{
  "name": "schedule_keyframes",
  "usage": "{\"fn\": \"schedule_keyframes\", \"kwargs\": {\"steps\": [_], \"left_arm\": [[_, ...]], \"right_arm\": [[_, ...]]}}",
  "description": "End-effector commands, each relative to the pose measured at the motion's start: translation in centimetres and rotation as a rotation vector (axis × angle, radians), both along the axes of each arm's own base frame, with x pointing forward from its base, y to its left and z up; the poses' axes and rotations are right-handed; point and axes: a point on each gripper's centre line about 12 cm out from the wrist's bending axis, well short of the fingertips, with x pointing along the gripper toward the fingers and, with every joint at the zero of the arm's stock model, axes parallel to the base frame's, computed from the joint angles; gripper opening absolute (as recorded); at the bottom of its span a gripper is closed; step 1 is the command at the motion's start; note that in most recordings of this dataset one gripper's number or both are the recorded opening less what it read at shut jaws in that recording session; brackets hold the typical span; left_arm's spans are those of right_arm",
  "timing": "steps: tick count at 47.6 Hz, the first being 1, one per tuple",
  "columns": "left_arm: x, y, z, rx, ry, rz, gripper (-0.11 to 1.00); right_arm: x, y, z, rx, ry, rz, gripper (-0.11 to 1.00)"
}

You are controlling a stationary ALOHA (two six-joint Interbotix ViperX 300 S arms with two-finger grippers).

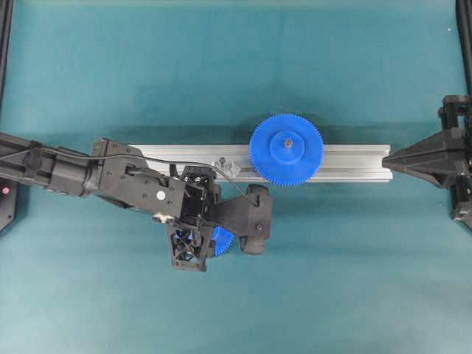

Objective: Find the location of the shaft and insert the small gear.
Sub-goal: 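Lift the small blue gear off the table with the left gripper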

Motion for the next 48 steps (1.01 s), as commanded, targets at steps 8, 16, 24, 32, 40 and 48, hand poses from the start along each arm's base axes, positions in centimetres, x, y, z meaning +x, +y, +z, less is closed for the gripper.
{"fn": "schedule_keyframes", "kwargs": {"steps": [8, 16, 24, 32, 40, 48], "left_arm": [[0.5, -0.2, 1.1, -0.003, -0.035, -0.007, 0.64], [0.5, -0.2, 1.1, -0.003, -0.035, -0.008, 0.64], [0.5, -0.3, 1.1, -0.003, -0.037, -0.008, 0.64], [0.5, -0.2, 1.2, -0.003, -0.037, -0.010, 0.64], [0.4, -0.1, 2.8, 0.003, -0.043, -0.027, 0.64], [0.5, 0.1, 5.8, 0.016, -0.041, -0.059, 0.64]], "right_arm": [[0.2, 0.0, 0.4, 0.013, -0.014, -0.004, -0.02], [0.2, 0.0, 0.4, 0.012, -0.014, -0.004, -0.02], [0.2, 0.0, 0.4, 0.012, -0.014, -0.004, -0.02], [0.2, 0.0, 0.4, 0.013, -0.014, -0.004, -0.02], [0.2, 0.0, 0.4, 0.012, -0.014, -0.004, -0.02], [0.2, 0.0, 0.4, 0.013, -0.012, -0.004, -0.02]]}}
